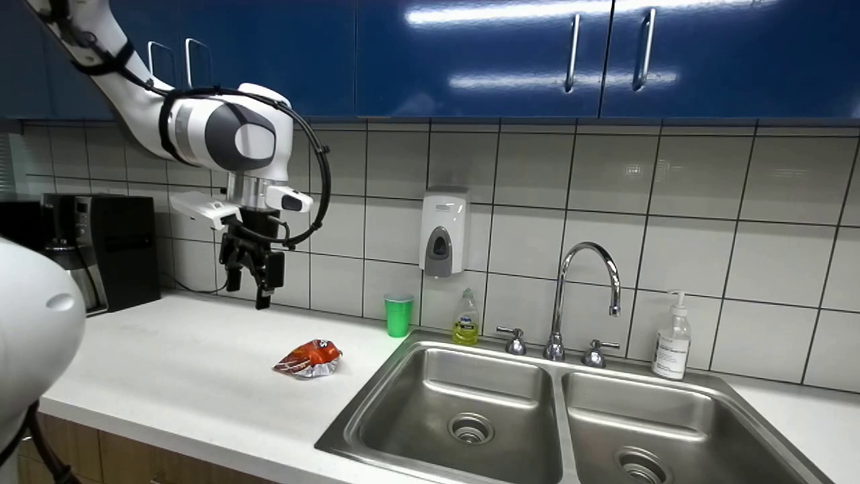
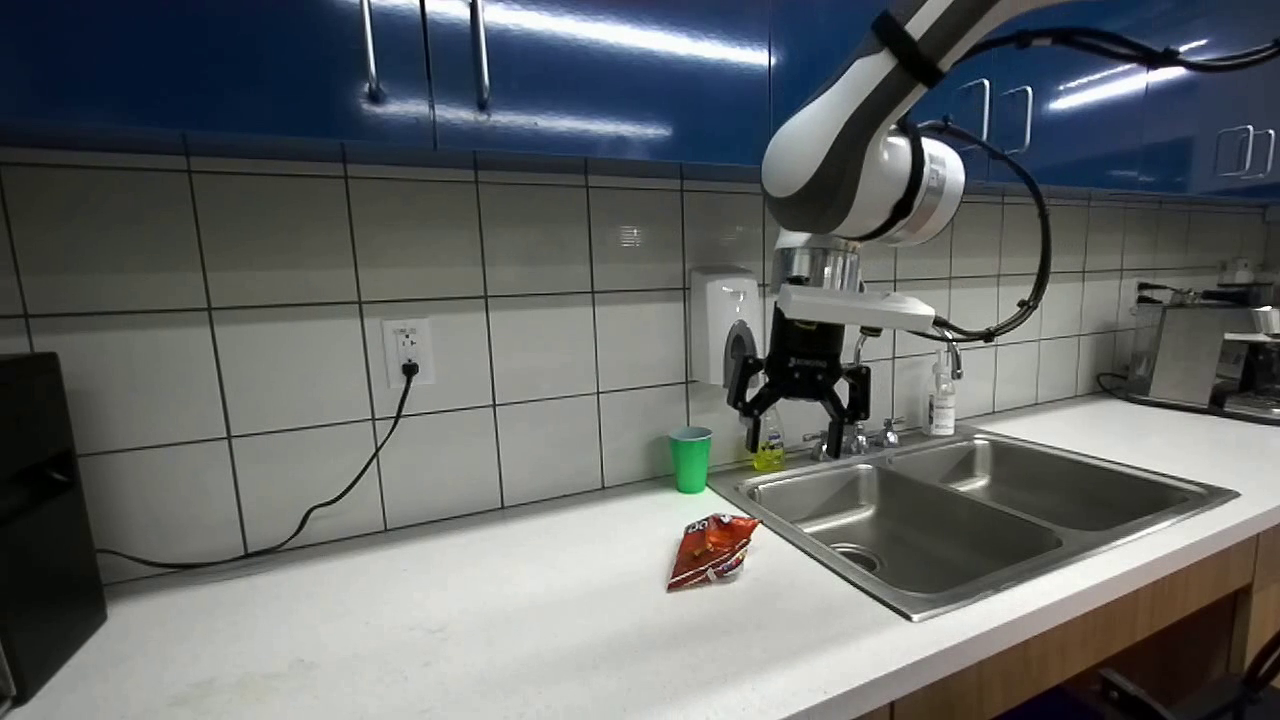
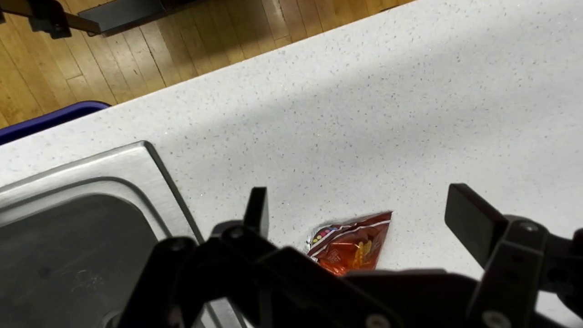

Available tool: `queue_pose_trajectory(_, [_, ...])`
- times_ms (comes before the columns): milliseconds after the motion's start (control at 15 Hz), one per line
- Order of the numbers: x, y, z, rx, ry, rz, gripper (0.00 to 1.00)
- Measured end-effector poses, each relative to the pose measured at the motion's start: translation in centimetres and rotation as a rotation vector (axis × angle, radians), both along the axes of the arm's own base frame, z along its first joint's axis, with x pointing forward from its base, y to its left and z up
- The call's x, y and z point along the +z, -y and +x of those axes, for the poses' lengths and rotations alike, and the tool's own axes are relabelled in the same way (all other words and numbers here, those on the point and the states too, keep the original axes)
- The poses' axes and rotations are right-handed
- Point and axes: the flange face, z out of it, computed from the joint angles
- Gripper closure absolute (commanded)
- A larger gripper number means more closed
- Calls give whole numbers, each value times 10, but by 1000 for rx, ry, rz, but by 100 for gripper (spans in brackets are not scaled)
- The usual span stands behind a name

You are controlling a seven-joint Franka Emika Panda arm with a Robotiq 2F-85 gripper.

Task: Put the red packet in the left sink

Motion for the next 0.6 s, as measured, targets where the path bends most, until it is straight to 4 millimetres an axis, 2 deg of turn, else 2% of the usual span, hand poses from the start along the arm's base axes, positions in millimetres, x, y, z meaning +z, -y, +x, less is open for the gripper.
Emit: queue_pose_trajectory(600, [-68,14,58,-66,-5,8,0])
